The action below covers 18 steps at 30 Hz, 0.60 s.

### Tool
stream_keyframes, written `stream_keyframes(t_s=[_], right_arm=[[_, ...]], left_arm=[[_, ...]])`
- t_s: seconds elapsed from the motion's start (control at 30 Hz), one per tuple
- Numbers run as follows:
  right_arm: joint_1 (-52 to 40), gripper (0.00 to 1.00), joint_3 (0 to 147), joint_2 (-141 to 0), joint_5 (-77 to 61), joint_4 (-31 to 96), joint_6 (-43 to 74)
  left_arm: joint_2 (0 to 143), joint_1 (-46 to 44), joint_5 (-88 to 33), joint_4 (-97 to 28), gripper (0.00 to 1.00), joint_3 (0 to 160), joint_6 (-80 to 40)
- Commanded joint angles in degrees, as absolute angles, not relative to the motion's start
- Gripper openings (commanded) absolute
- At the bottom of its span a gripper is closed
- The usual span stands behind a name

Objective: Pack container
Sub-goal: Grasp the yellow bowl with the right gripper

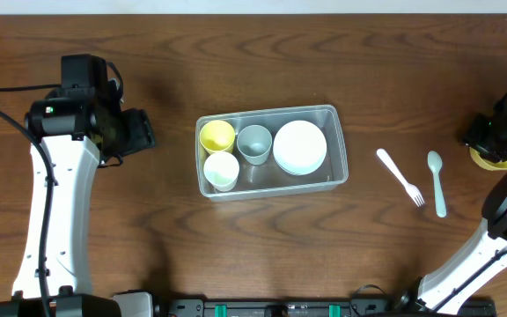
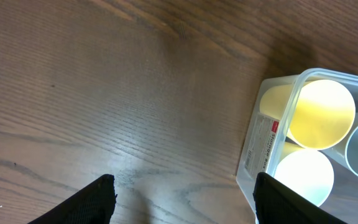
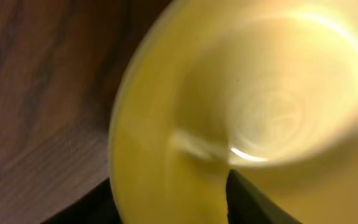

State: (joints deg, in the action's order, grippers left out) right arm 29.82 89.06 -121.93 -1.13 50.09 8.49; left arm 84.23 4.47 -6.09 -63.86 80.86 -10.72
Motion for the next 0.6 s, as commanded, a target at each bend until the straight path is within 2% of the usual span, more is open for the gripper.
stream_keyframes(t_s=[0.0,0.07,0.23,0.4,0.57], right_arm=[[30.2,0.32,88.8,-122.1,-3.7,50.3,8.5],[30.0,0.2,88.9,-121.8,-3.9,50.5,8.5],[28.7,0.1,88.9,-118.7,-3.9,50.5,8.5],[25.6,0.07,89.3,-111.0,-7.3,50.5,7.5],[18.1,0.04,89.3,-99.5,-12.9,50.7,4.1]], left_arm=[[84.3,4.8,-6.7,-64.0,0.72,80.7,-11.3],[84.3,4.8,-6.7,-64.0,0.72,80.7,-11.3],[84.3,4.8,-6.7,-64.0,0.72,80.7,-11.2],[84.3,4.8,-6.7,-64.0,0.72,80.7,-11.3],[84.3,4.8,-6.7,-64.0,0.72,80.7,-11.3]])
